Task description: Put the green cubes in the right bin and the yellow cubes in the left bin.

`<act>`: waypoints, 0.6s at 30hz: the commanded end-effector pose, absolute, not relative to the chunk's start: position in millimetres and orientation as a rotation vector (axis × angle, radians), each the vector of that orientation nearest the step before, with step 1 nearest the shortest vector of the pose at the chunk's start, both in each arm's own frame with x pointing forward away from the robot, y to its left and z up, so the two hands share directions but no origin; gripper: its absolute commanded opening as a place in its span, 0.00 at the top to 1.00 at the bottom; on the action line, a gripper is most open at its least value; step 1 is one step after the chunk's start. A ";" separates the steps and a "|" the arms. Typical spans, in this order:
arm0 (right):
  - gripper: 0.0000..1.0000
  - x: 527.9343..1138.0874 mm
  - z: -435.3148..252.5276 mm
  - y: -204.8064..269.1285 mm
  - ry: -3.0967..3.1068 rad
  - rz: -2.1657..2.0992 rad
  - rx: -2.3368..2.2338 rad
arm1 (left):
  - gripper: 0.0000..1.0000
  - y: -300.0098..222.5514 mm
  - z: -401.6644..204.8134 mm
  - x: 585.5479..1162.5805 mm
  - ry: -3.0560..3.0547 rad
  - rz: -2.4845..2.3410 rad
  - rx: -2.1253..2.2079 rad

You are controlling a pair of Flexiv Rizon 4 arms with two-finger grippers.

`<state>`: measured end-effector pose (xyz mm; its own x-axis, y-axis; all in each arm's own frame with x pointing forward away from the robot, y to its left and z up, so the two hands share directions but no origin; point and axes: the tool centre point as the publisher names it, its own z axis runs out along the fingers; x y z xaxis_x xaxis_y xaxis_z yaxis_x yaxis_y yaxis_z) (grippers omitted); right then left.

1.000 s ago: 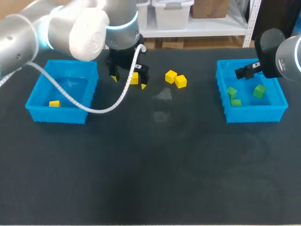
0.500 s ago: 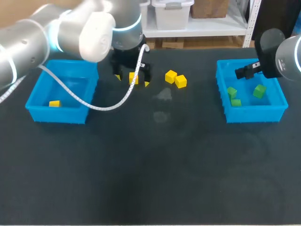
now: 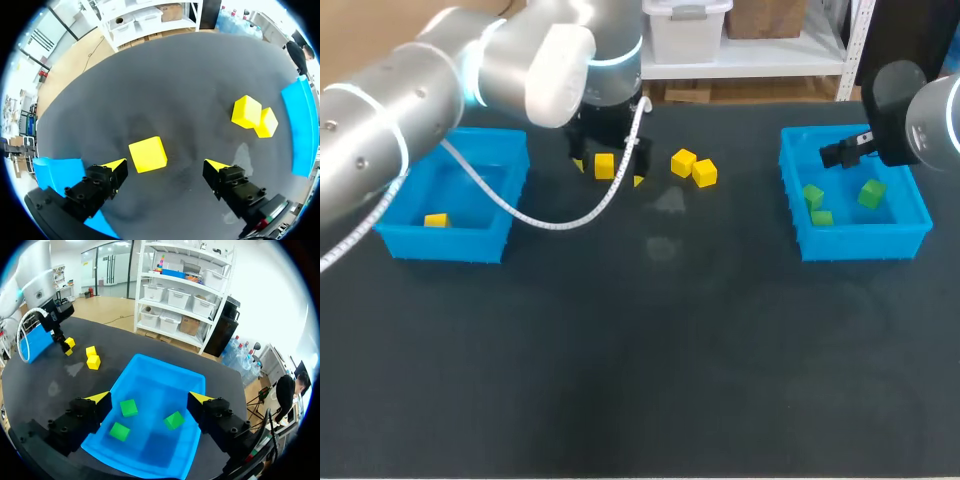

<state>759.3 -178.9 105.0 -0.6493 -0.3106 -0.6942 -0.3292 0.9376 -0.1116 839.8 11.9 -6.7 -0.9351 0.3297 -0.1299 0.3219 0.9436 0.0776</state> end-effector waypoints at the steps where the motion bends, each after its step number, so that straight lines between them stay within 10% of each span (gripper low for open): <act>1: 0.00 758.9 103.4 -178.8 2.311 0.032 -0.447 | 0.56 9.3 -9.9 847.1 2.991 0.090 0.488; 2: 0.00 758.9 103.4 -178.8 2.311 0.032 -0.447 | 1.00 9.6 -10.0 847.2 2.987 0.094 0.484; 18: 0.00 758.9 103.4 -178.8 2.311 0.032 -0.447 | 1.00 15.1 -3.1 842.1 2.919 0.114 0.485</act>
<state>759.3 -178.9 105.0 -0.6493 -0.3106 -0.6942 -0.3292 0.9376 -0.1116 851.8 10.7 -7.9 -0.9350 0.3263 -0.1387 0.3145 0.9439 0.1004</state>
